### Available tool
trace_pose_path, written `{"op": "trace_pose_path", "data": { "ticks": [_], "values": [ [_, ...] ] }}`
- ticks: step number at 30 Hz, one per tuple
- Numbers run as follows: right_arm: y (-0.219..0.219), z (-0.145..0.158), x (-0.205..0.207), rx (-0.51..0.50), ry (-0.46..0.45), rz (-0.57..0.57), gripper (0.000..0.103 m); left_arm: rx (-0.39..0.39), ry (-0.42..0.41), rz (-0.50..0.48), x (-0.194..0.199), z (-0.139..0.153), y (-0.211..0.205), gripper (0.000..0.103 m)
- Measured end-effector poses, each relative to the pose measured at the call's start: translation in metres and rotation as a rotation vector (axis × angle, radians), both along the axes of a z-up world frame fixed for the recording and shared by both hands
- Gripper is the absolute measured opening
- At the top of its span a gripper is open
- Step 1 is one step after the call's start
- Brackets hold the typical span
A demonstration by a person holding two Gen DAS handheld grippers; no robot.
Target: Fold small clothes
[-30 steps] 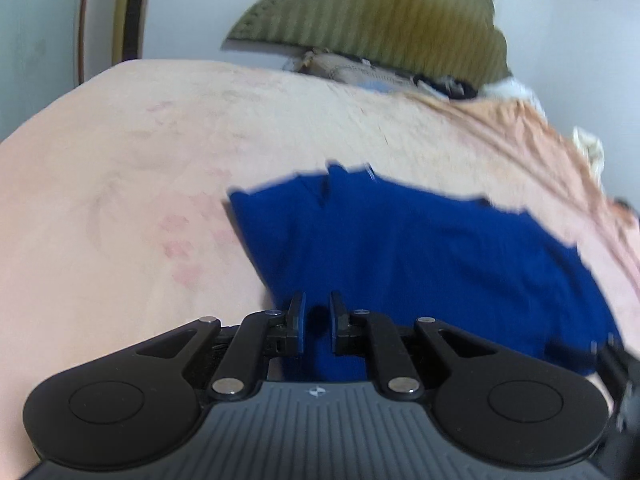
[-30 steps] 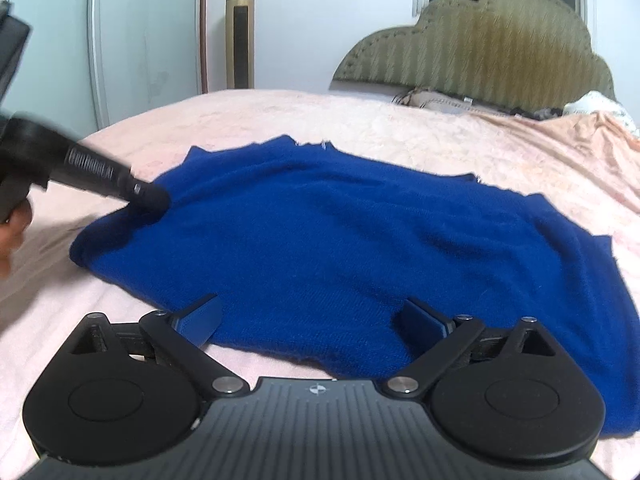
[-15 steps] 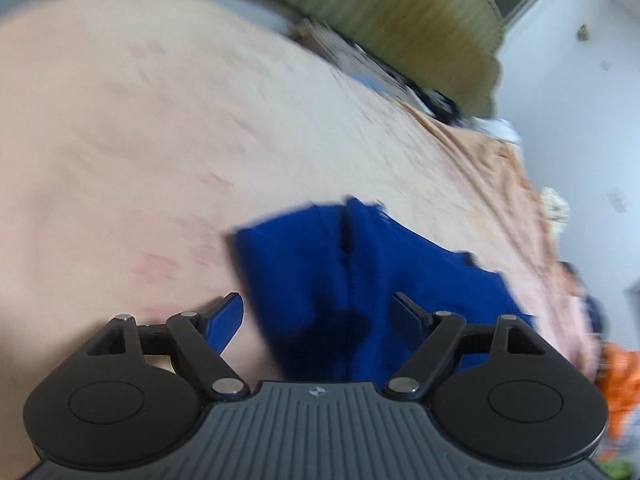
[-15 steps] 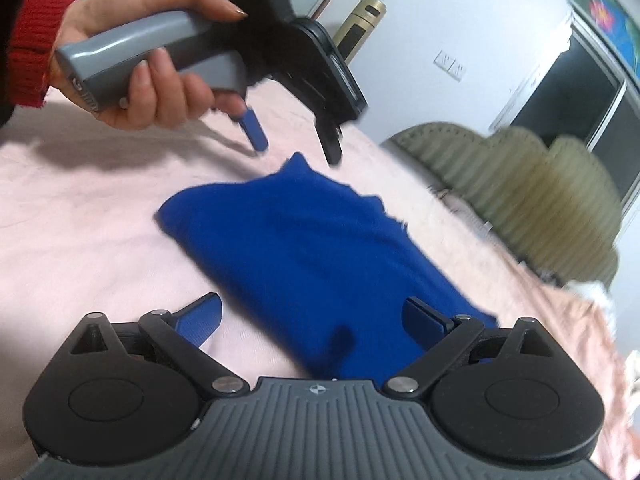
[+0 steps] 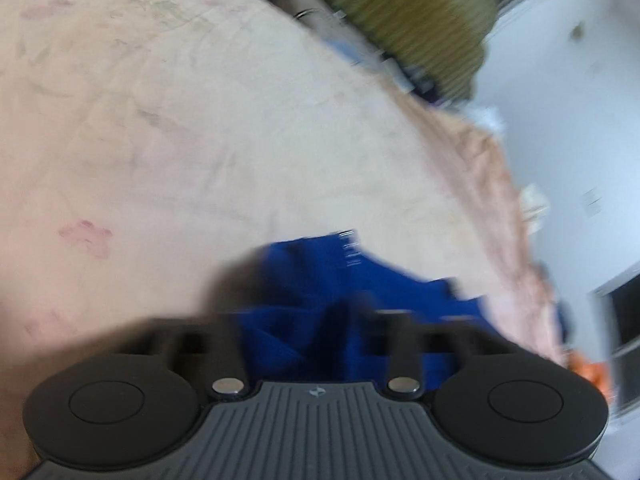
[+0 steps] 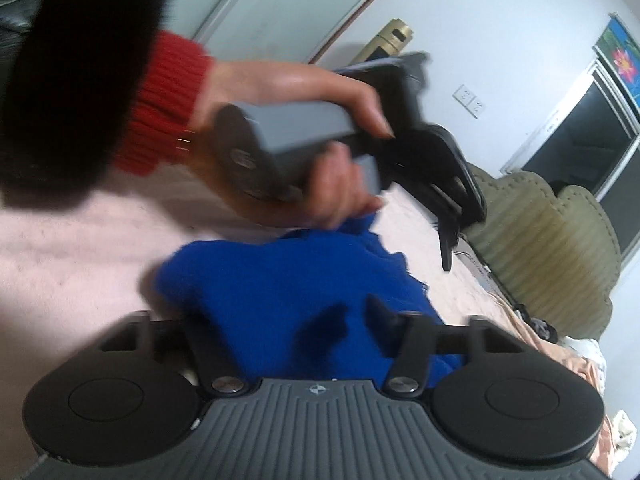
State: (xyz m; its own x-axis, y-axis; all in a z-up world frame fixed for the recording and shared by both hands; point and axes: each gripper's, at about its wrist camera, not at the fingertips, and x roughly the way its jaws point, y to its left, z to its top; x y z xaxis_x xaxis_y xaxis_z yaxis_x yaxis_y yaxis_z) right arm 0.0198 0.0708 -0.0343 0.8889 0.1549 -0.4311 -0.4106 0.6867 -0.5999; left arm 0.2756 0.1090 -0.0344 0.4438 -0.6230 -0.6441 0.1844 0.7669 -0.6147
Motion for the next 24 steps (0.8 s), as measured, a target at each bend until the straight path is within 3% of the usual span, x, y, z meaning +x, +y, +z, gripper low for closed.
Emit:
{"op": "trace_pose_path", "data": {
  "ticks": [1,4,13,18,24],
  "values": [
    [0.002,-0.001,0.001,-0.001,0.005,0.005,0.027,0.016,-0.003,-0.003,0.001,0.001,-0.002,0.014],
    [0.002,-0.001,0.0,-0.001,0.007,0.007,0.012,0.094,-0.037,-0.001,-0.005,0.009,-0.013,0.01],
    [-0.05,0.031,-0.022,0.215,-0.046,-0.051,0.005,0.312,-0.223,0.032,-0.039,0.079,-0.063,0.01],
    [-0.1,0.05,-0.037,0.316,-0.101,-0.155,0.004,0.363,-0.288,0.04,-0.05,0.108,-0.105,0.009],
    [-0.166,0.059,-0.057,0.446,-0.124,-0.28,0.003,0.385,-0.312,0.01,-0.057,0.119,-0.161,0.009]
  ]
}}
